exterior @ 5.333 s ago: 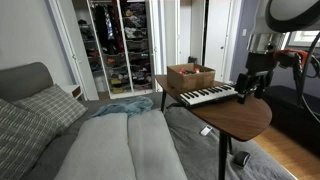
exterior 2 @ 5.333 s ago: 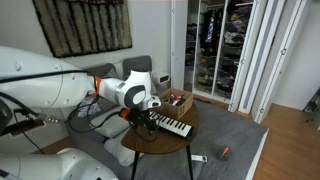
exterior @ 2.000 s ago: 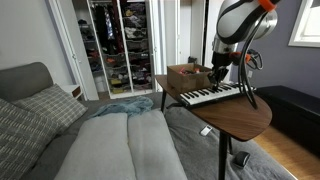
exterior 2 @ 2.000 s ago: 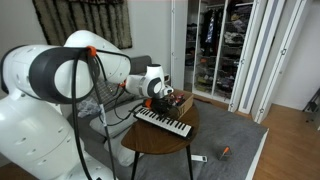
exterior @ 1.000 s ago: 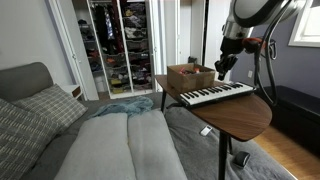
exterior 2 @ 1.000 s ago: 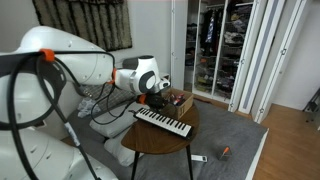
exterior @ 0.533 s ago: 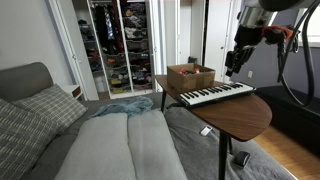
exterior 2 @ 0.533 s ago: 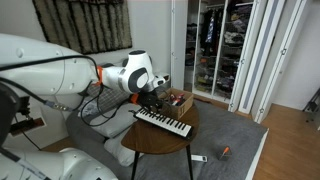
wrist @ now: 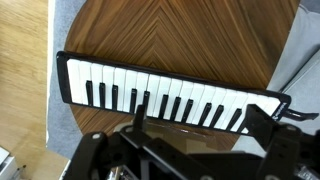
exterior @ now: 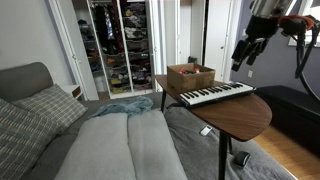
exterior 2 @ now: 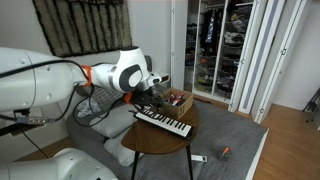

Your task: Press a black key in the middle of the piano

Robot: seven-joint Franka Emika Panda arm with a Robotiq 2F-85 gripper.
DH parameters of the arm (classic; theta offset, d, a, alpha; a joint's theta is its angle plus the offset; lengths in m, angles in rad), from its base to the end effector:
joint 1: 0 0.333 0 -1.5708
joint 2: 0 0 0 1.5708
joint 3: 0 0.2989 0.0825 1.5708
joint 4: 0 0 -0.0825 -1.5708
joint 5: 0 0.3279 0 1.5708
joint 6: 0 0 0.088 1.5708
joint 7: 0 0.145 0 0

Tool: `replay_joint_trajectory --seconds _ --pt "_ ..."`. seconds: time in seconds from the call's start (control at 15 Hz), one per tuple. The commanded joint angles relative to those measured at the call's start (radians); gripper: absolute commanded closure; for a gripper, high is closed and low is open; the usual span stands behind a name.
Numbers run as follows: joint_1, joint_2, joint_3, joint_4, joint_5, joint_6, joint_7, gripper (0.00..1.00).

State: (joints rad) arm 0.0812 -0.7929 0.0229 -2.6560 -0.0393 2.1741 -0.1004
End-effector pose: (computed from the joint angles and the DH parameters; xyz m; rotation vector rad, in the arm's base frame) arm 0.3095 0.0298 0.4750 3.0343 0.3312 0.4780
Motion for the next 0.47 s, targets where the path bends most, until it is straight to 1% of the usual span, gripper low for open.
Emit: replay_joint_trajectory --seconds 0.0,0.2,0.27,0.4 --pt "-0.005 -0.077 0.016 -0.030 0.003 -0.032 0.035 0.00" --pt "-0.002 -0.106 0.019 -0.041 0.004 -0.041 0.042 0.00" --pt "0.000 -0.055 0.007 -0.015 0.000 -0.024 0.020 0.00" --pt "0.000 -0.068 0.008 -0.018 0.000 -0.028 0.022 0.00"
